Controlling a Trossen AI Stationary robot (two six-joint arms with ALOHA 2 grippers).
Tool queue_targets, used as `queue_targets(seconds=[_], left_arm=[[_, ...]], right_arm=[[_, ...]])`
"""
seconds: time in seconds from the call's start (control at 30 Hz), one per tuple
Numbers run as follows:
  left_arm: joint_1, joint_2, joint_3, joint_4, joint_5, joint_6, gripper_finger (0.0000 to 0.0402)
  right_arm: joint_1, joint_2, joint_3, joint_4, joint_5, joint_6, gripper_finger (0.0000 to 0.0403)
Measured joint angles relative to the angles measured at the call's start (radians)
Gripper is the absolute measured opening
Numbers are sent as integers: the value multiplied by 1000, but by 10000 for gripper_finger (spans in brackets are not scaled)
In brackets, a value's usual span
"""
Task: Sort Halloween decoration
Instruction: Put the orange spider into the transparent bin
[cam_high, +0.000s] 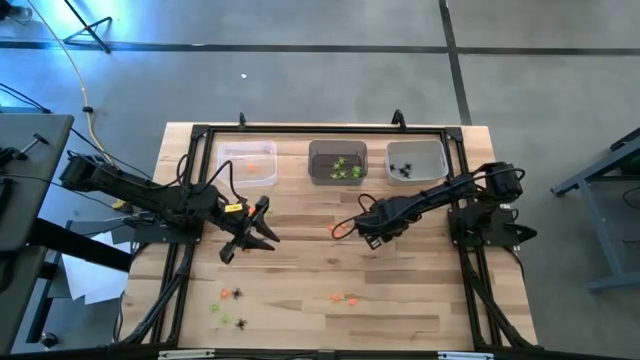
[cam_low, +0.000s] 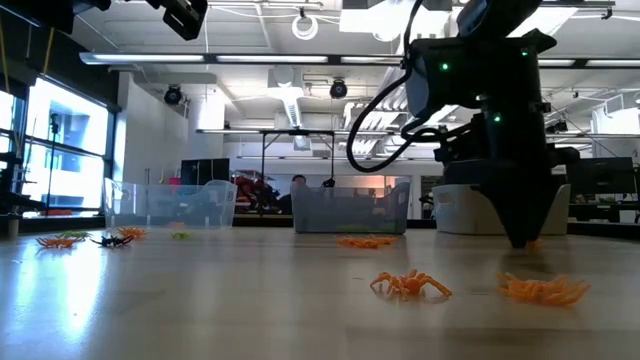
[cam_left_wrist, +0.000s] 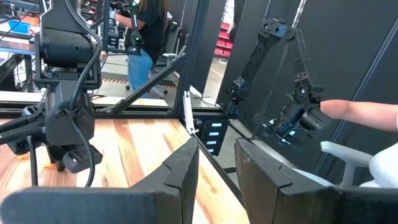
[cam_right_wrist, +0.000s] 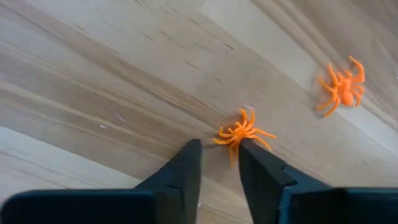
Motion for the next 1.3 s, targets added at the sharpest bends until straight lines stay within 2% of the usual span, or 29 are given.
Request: queue_targets(seconds=[0.17,0.23,0.53,0.8,1.1,1.2,1.3], left_arm=[[0,0,0,0,0,-1,90],[0,0,0,0,0,-1,90],[0,0,0,1,0,-1,90],[0,0,0,2,0,-1,90],[0,0,0,1,0,0,90],[0,0,0,-3,0,9,90],[0,1,0,-24,0,43,90]], right_arm=[[-1,1,-1,-5,-1,21,16],[-1,1,-2,-7,-1,22,6],[6,-27,-5,-29,-6,26,1],[37,-169,-8,-56,5,73,0],[130,-341,-7,-30,105,171,0],[170,-379,-6,36,153,170,0],[211,-402,-6,179,224,142,0]])
